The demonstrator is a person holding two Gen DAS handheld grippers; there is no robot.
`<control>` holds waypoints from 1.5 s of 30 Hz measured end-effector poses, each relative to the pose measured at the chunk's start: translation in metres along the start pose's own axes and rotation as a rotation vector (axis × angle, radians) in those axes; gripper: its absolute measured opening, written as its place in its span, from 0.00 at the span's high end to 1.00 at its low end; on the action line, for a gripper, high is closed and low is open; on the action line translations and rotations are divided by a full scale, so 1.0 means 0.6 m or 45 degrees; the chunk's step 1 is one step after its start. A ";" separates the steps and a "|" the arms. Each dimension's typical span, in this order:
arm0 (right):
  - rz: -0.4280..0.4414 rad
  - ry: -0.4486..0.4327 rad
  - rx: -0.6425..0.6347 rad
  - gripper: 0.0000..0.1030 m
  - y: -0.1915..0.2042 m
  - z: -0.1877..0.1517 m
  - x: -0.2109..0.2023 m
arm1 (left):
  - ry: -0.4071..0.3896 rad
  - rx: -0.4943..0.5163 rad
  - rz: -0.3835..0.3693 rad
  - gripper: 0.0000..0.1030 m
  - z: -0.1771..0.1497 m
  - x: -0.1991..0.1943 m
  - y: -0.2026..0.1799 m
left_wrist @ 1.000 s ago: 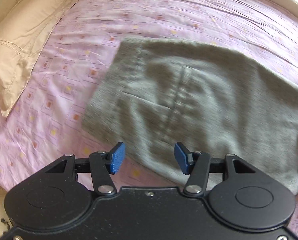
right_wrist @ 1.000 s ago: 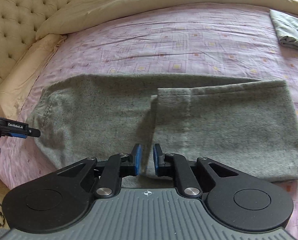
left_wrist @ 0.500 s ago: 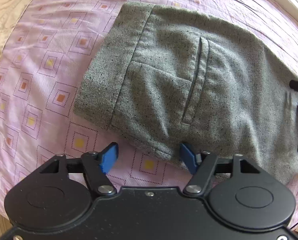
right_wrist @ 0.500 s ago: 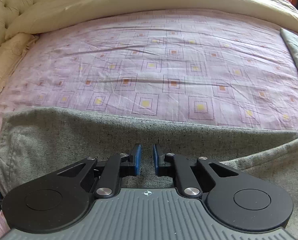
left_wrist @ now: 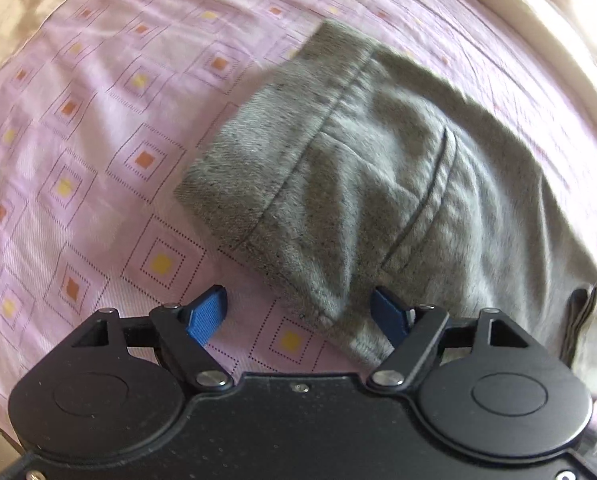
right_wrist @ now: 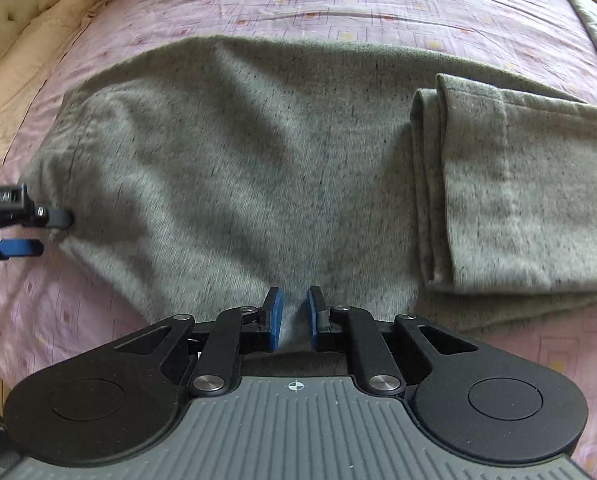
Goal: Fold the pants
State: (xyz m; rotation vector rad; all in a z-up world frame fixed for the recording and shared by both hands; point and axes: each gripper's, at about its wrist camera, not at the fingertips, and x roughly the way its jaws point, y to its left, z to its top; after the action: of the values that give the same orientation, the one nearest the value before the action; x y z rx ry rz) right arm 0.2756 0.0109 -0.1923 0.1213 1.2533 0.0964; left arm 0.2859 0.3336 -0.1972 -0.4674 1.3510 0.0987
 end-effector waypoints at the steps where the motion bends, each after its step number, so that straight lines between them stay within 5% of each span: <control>1: 0.004 0.018 0.003 0.87 0.003 -0.006 0.000 | -0.007 -0.035 -0.012 0.23 0.002 -0.001 0.008; 9: -0.012 0.033 0.013 0.87 0.010 -0.005 0.004 | -0.060 -0.143 -0.043 0.11 0.065 0.006 0.045; 16: -0.019 0.030 0.012 0.87 0.012 -0.006 0.009 | -0.059 -0.166 -0.018 0.03 0.106 0.028 0.014; 20: -0.014 0.031 0.014 0.87 0.012 -0.006 0.007 | -0.061 -0.095 -0.025 0.57 0.113 0.009 -0.011; 22: -0.001 0.030 0.019 0.87 0.007 -0.006 0.004 | -0.079 -0.061 -0.044 0.70 0.114 -0.010 -0.025; 25: 0.025 0.011 0.010 0.87 0.002 -0.005 -0.010 | -0.133 -0.037 -0.075 0.74 0.111 -0.058 -0.047; 30: 0.059 -0.177 -0.008 0.87 -0.015 -0.004 -0.055 | -0.241 0.093 -0.067 0.76 0.092 -0.144 -0.130; 34: 0.149 0.057 -0.095 0.87 -0.029 -0.009 0.008 | -0.317 0.192 -0.024 0.77 0.056 -0.196 -0.217; 37: 0.228 0.006 -0.193 0.87 -0.042 -0.012 -0.012 | -0.367 0.259 0.009 0.79 0.022 -0.229 -0.296; 41: 0.325 -0.088 -0.100 0.87 -0.119 -0.011 -0.072 | -0.436 0.379 0.031 0.83 -0.036 -0.253 -0.418; 45: 0.285 -0.148 -0.032 0.87 -0.232 -0.014 -0.118 | -0.430 0.468 0.016 0.82 -0.103 -0.221 -0.555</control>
State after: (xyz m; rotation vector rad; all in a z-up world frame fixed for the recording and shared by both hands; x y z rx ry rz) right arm 0.2467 -0.1362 -0.1485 0.2422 1.1187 0.2948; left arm 0.3102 0.0355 0.0092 -0.1234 1.0101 -0.0589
